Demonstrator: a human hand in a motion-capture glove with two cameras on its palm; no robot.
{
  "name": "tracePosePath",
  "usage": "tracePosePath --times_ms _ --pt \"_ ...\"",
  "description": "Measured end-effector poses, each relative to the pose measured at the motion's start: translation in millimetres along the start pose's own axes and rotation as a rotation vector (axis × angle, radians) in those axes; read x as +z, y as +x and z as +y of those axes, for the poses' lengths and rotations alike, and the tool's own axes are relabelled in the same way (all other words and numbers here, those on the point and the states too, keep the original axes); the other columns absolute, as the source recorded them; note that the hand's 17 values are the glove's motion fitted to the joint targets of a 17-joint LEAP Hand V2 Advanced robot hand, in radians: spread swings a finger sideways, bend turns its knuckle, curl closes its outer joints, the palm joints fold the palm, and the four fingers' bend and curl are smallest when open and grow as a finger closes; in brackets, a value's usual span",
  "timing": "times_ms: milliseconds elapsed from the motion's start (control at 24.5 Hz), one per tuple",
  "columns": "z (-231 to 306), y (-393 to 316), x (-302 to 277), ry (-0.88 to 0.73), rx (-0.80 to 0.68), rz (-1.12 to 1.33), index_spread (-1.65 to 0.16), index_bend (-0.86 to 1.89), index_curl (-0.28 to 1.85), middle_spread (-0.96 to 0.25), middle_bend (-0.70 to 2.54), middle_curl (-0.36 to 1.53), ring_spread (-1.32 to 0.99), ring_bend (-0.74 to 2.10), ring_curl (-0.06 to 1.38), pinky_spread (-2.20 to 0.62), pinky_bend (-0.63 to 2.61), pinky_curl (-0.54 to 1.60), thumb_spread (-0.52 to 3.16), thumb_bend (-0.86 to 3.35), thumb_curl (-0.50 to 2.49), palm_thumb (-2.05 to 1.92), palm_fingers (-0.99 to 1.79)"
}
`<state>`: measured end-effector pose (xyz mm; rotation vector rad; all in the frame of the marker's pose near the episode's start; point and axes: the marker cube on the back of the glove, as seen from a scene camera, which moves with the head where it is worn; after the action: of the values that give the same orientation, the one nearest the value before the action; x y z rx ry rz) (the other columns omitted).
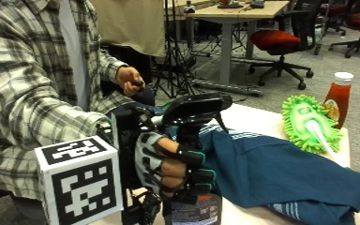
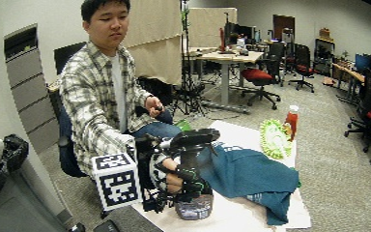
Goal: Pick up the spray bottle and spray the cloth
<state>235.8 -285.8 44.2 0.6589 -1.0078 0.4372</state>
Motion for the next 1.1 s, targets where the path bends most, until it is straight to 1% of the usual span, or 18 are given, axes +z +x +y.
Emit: tracePosePath --times_ms 244,407,530,611,693,815,1100 --pt "-5.7 1.3 3.8 0.007 0.009 -0.017 -0.30 0.13 0.25 -0.05 0.22 0.42 -0.05 0.56 0.40 0.19 0.39 0.36 1.00 0.00 0.48 0.86 0.52" --pt "-9.9 2.8 3.1 0.004 0.018 -0.018 -0.29 0.13 0.25 -0.05 0.29 0.43 -0.07 0.58 0.39 0.18 0.32 0.34 0.98 0.01 0.50 0.93 0.67" --pt "-13.2 3.5 2.7 -0.015 0.026 -0.016 -0.28 0.13 0.25 -0.06 0.34 0.44 -0.10 0.59 0.39 0.16 0.29 0.32 0.96 0.03 0.52 0.99 0.84" --pt "-15.5 3.2 2.9 -0.028 0.031 -0.013 -0.28 0.14 0.26 -0.07 0.38 0.45 -0.11 0.55 0.38 0.14 0.30 0.32 0.87 0.03 0.54 1.04 0.92" --pt "-18.5 2.2 3.4 -0.034 0.038 -0.013 -0.27 0.22 0.29 -0.09 0.39 0.46 -0.12 0.51 0.38 0.12 0.28 0.32 0.80 0.02 0.56 1.07 0.99" --pt "-24.0 0.5 4.9 -0.031 0.064 -0.009 -0.27 0.26 0.33 -0.10 0.39 0.47 -0.13 0.47 0.38 0.09 0.25 0.33 0.71 0.01 0.58 1.09 1.08" --pt "-35.5 -0.7 9.5 -0.010 0.127 0.068 -0.27 0.35 0.42 -0.14 0.45 0.51 -0.17 0.47 0.41 0.01 0.21 0.35 0.50 -0.02 0.64 1.12 1.25"
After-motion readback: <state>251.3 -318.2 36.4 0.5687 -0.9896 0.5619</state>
